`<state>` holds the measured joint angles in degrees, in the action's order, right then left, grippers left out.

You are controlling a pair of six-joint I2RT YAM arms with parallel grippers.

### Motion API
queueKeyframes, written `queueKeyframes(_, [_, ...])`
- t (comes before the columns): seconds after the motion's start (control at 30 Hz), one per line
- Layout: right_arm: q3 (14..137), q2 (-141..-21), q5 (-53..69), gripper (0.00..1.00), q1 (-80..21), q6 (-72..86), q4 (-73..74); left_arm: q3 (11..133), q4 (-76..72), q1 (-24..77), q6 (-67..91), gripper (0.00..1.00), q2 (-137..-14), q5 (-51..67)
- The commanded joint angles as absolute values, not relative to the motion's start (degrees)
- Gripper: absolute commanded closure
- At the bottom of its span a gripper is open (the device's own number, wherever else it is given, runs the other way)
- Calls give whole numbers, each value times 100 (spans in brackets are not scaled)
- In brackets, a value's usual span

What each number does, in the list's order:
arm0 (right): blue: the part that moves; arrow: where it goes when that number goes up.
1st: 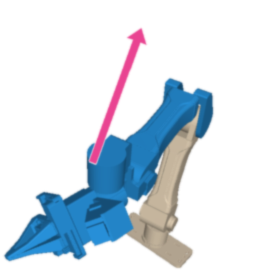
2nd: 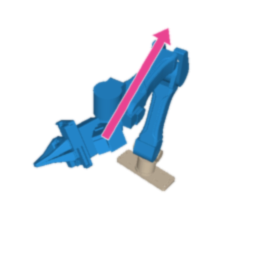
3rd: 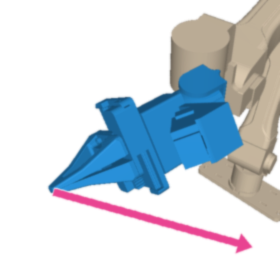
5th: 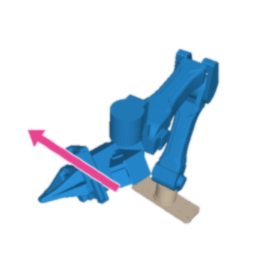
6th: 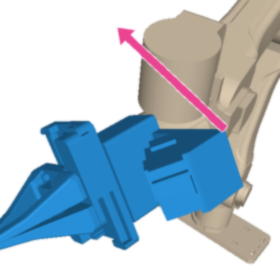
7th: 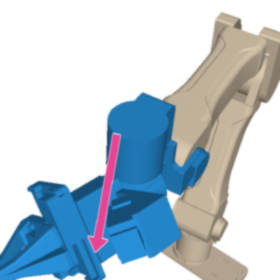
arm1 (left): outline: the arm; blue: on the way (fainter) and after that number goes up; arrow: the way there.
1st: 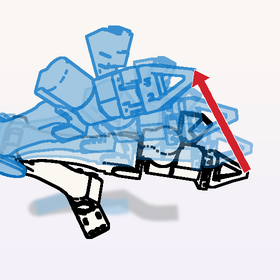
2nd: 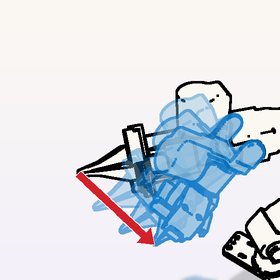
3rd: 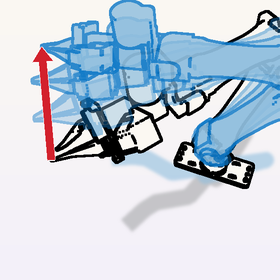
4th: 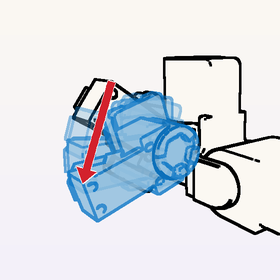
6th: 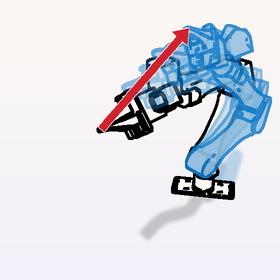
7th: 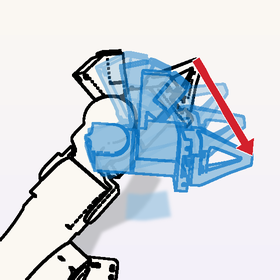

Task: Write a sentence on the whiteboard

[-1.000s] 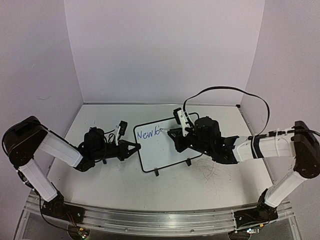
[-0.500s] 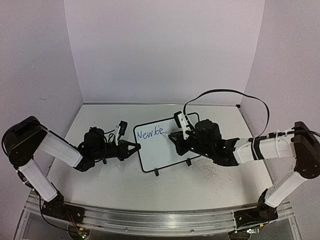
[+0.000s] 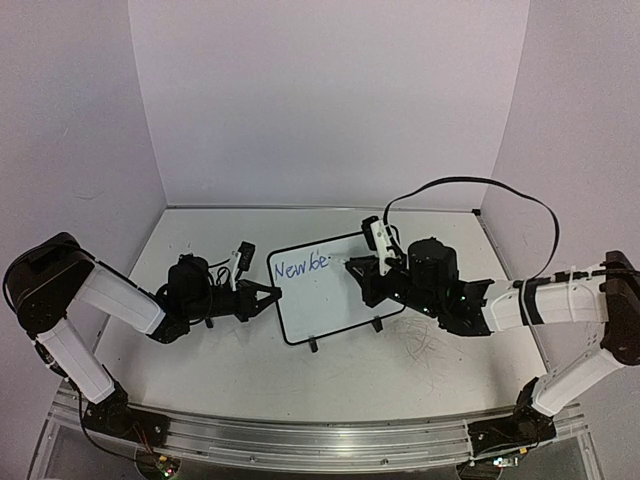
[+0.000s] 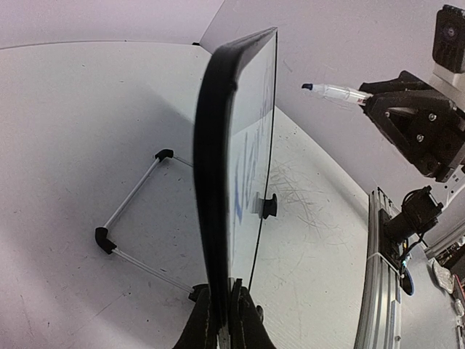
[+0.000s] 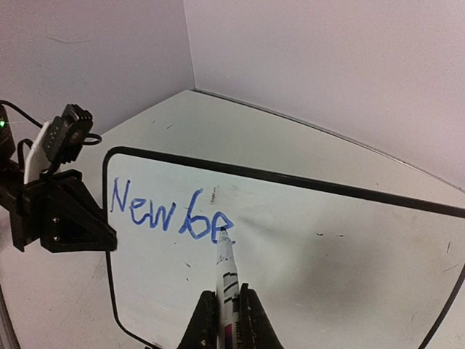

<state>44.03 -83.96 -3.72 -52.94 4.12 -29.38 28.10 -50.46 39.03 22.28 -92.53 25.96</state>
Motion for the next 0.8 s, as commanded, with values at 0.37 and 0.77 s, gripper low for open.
queueKeyframes(0.37, [4656,-8595,-836,100,-5194,574,-3028,2802,-4388,3929,1978,100,-9213,2386])
queueKeyframes(0.77, [4760,-8741,-881,100,-5186,563,-2988,2804,-4381,3933,1978,100,-9199,2407])
